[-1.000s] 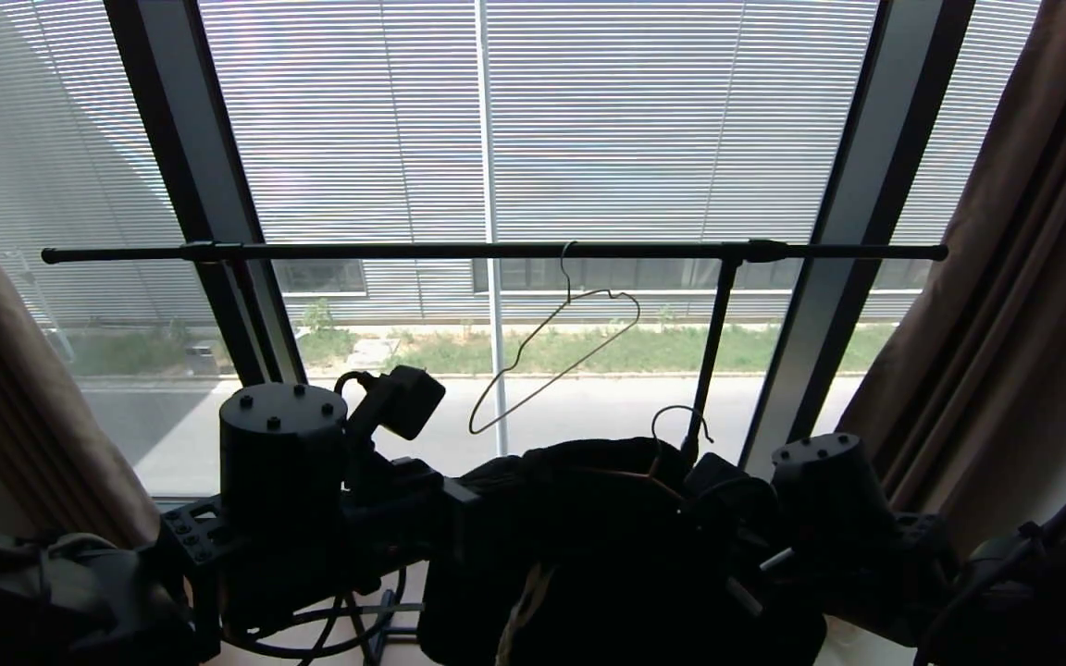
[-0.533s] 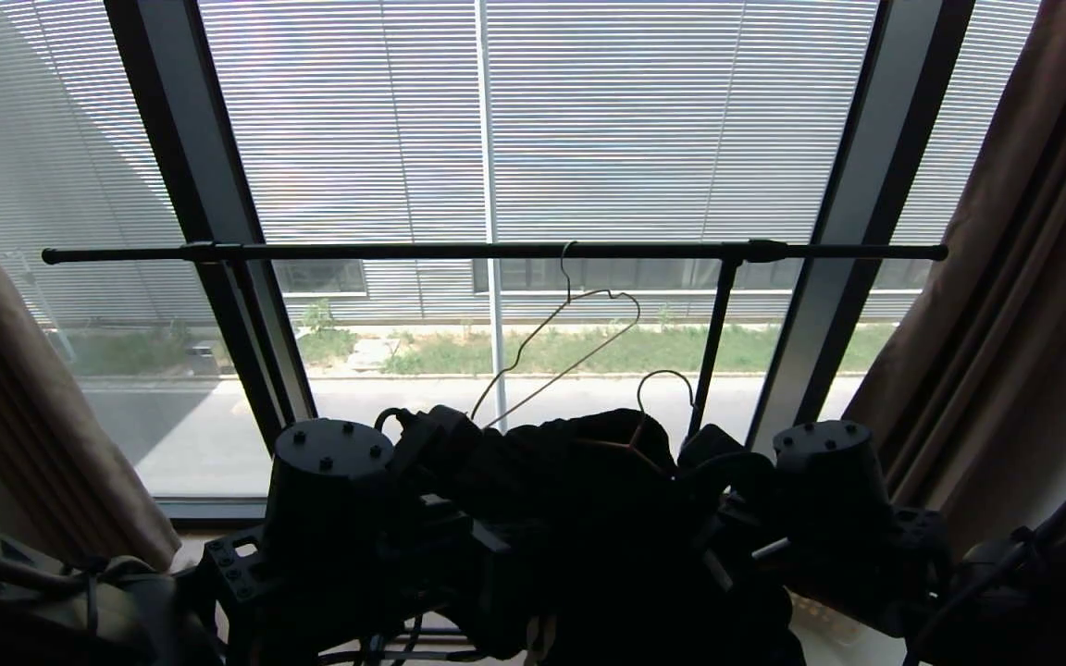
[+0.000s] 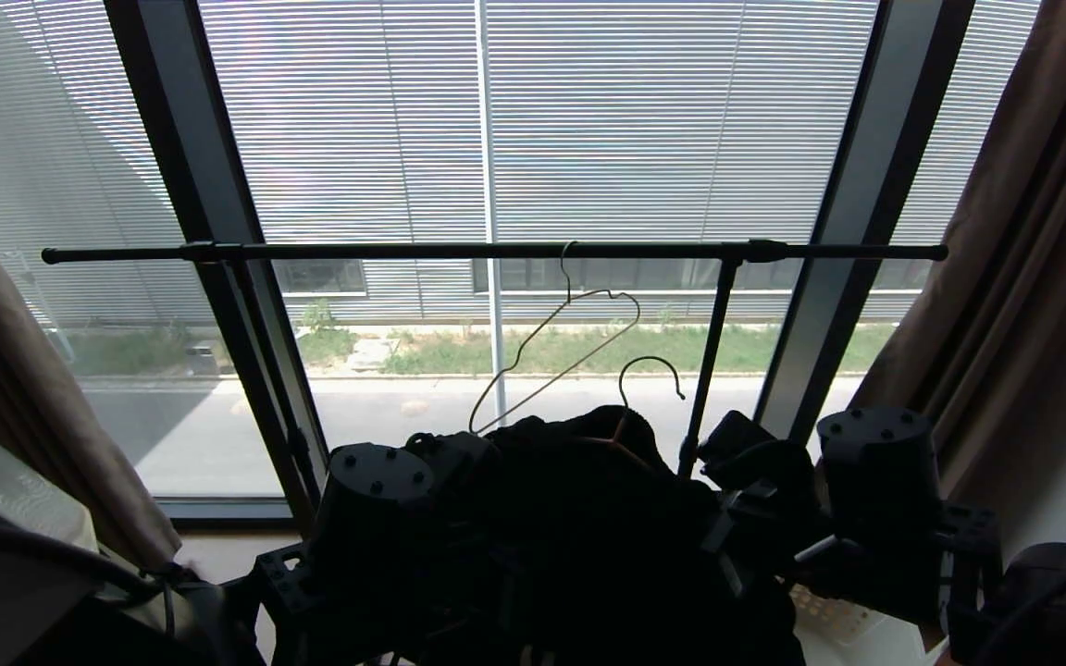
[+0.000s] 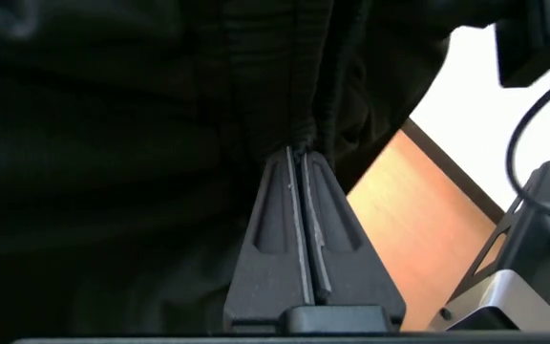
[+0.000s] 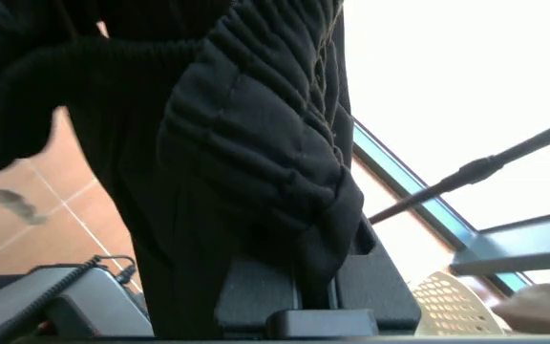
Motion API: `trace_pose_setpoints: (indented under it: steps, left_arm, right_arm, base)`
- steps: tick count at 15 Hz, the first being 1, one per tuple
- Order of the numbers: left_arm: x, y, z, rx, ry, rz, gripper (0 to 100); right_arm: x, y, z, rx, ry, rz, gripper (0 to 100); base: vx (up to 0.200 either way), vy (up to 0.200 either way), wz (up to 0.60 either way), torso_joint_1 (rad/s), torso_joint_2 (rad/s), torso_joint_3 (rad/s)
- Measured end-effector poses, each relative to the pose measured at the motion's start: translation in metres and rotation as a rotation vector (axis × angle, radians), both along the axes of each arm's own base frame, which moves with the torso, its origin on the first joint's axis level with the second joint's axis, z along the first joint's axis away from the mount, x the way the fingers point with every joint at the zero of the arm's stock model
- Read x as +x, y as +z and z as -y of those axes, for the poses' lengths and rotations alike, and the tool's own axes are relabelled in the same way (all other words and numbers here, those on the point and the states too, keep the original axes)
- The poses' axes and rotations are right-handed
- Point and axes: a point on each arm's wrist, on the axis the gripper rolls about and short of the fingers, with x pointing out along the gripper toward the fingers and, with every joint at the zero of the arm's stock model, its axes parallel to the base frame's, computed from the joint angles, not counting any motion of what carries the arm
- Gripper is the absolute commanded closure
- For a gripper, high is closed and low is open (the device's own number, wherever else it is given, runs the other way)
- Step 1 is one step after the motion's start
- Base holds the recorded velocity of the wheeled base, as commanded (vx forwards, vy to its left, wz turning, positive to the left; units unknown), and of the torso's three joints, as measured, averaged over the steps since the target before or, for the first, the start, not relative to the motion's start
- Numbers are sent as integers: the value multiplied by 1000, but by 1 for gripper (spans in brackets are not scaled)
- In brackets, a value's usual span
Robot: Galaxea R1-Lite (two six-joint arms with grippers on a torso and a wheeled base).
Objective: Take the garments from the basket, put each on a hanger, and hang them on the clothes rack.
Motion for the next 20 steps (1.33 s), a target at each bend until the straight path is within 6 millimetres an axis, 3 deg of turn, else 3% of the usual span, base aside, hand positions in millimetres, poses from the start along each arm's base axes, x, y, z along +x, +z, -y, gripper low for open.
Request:
trace_pose_setpoints:
  steps: [8, 20]
  left_arm:
    - [-5, 6, -3, -25, -15, 56, 100]
    - [-20, -1, -6, -6, -59, 72, 100]
  right_arm:
    - [-7, 8, 3, 81, 87, 26, 100]
    - [-12, 13, 3, 260, 162, 25, 100]
  base:
    - [0, 0, 0, 0, 0, 0]
    - [0, 0, 0, 0, 0, 0]
